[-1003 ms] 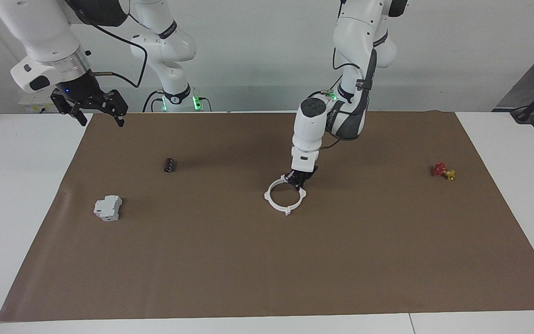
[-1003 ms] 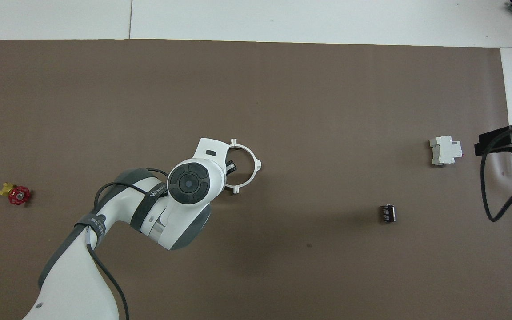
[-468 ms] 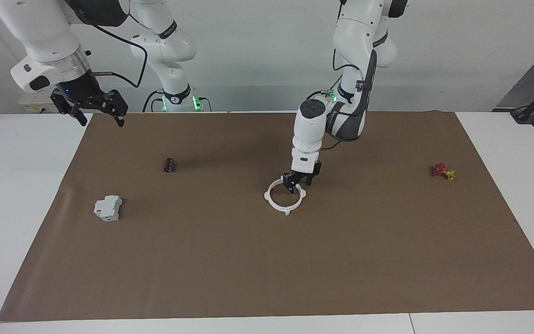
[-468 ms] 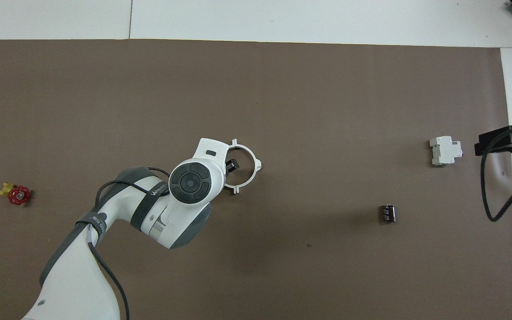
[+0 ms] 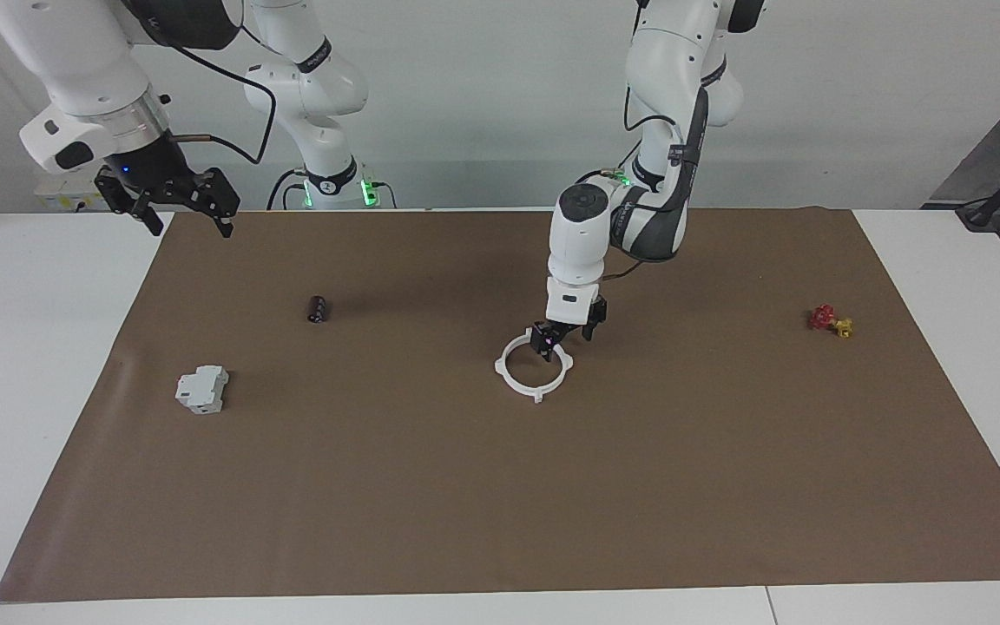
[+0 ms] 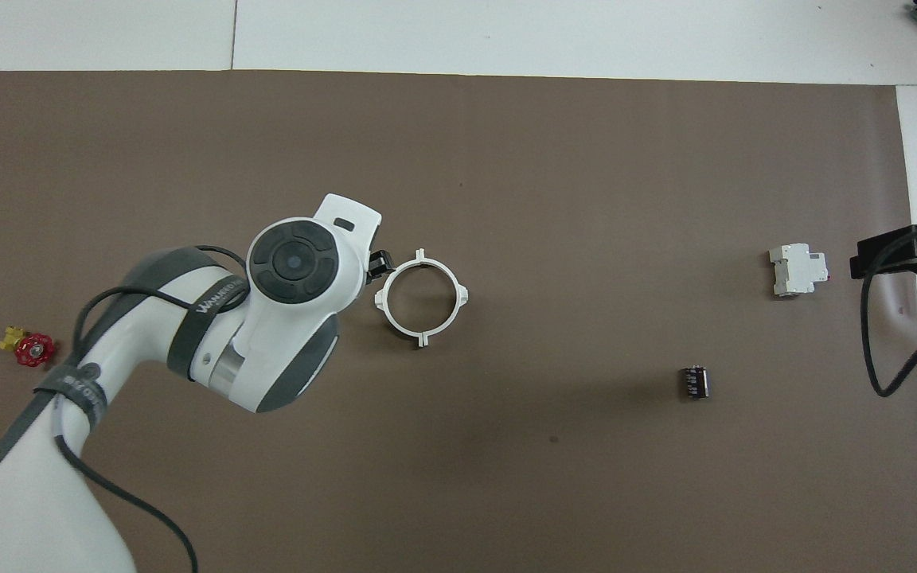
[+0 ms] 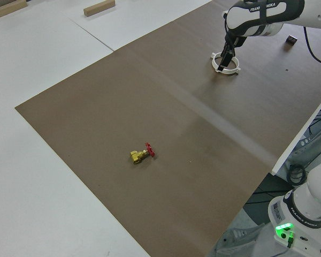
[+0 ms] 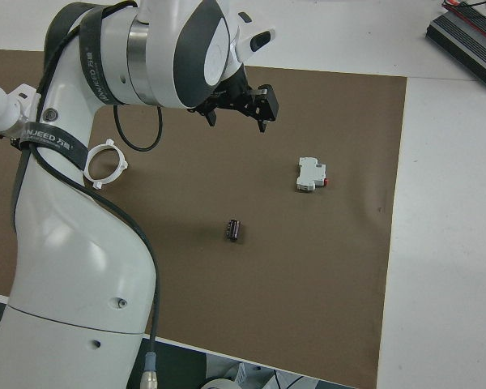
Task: Assemble drain pipe with both arms
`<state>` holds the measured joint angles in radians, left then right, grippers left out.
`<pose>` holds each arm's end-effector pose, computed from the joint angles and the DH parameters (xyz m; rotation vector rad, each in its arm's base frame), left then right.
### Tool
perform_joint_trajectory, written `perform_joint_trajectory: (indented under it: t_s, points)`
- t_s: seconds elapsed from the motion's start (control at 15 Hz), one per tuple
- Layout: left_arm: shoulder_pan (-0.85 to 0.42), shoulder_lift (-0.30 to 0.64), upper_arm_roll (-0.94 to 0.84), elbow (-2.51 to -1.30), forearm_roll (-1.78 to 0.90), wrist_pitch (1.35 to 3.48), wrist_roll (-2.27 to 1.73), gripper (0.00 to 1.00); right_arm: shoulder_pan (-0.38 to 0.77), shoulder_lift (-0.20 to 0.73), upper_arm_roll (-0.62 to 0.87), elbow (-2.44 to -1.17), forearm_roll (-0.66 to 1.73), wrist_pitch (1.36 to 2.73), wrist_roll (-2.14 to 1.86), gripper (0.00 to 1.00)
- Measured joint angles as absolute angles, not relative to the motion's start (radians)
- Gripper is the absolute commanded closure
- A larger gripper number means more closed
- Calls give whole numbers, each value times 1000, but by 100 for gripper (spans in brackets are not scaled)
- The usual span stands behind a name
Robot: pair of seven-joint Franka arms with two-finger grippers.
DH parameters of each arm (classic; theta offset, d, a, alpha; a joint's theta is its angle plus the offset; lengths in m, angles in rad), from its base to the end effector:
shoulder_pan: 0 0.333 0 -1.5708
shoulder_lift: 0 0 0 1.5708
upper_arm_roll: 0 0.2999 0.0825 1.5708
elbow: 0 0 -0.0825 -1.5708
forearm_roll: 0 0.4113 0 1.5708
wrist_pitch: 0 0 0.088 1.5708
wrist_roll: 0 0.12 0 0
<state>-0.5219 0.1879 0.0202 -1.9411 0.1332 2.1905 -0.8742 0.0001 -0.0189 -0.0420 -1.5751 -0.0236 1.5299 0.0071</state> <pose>0.5509 -0.2954 0.3504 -3.0523 -0.4581 -0.1856 0.5711 -0.0271 0.6006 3.1180 -0.0774 -0.0417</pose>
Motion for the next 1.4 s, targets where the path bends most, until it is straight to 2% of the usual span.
perform_joint_trajectory:
  t_s: [0.27, 0.8, 1.07, 1.27, 1.4]
  points:
    - [-419, 96, 25, -1923, 133, 2047, -599, 0, 0, -19, -42, -1575, -24, 1530, 7, 0]
    - [-266, 39, 28, -1880, 123, 1933, -193, 0, 0, -19, -42, -1575, -24, 1530, 7, 0]
    - [-179, -63, 30, -1860, 111, 1805, -52, 0, 0, -19, -42, -1575, -24, 1530, 7, 0]
    - [-160, -131, 28, -1865, 105, 1746, 1, 0, 0, -19, -42, -1575, -24, 1530, 7, 0]
    - [-162, -141, 15, -1876, 104, 1750, 2, 0, 0, -19, -42, -1575, -24, 1530, 7, 0]
